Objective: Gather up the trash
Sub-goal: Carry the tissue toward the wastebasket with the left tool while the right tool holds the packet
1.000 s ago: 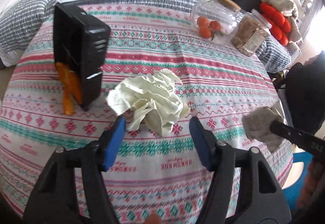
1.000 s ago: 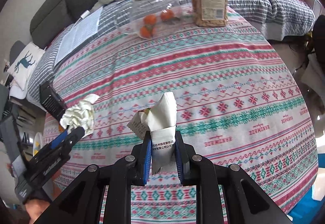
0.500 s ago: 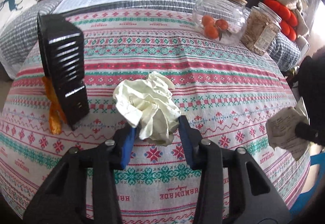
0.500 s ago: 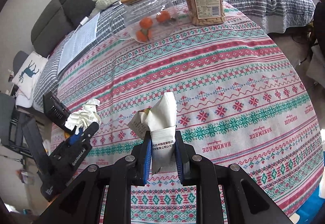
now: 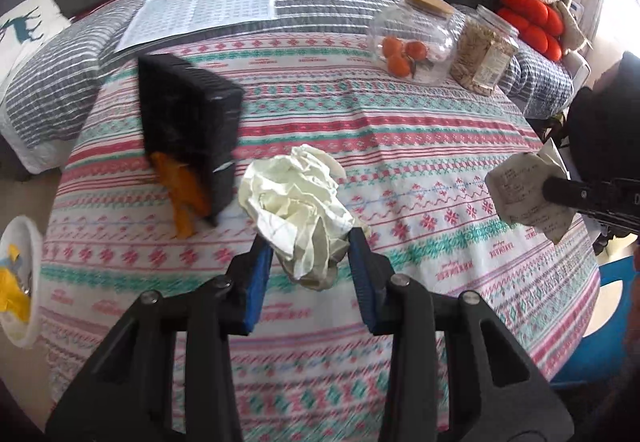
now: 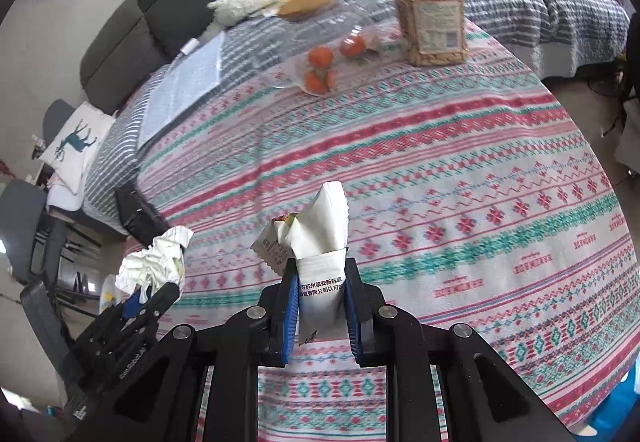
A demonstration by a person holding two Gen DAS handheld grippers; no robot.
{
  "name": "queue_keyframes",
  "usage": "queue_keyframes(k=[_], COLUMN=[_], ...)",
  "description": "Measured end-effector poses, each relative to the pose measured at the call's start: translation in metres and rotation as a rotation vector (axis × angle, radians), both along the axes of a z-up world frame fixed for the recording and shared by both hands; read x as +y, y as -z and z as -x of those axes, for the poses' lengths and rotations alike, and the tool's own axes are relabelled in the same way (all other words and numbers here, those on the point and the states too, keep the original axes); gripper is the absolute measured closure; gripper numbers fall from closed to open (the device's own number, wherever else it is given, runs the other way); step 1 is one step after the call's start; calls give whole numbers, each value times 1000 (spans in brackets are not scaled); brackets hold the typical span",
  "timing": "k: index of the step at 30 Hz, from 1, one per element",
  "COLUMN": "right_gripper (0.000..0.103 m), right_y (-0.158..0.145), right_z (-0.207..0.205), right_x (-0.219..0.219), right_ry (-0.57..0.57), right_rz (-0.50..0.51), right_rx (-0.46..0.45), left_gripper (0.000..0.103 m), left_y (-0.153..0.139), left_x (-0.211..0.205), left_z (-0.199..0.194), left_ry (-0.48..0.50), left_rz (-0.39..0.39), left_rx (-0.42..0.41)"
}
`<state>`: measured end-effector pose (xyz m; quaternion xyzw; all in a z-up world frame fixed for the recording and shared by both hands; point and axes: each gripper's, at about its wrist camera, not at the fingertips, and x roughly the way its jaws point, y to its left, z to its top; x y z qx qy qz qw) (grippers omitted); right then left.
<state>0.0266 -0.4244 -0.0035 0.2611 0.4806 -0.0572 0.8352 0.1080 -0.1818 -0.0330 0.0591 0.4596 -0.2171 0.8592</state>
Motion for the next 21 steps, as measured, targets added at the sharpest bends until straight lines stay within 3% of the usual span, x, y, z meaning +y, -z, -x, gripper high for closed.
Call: queue_keyframes(k=[21], right_gripper=[82], right_y=[-28], right_z=[-54], right_x=[132], right_ry=[-213], right_rz=[30], right_rx=[-83], left_gripper=[63], left_y=[-41], left_x=[164], left_z=[-15], left_ry=[-245], left_rz=[109], left_rx=[15])
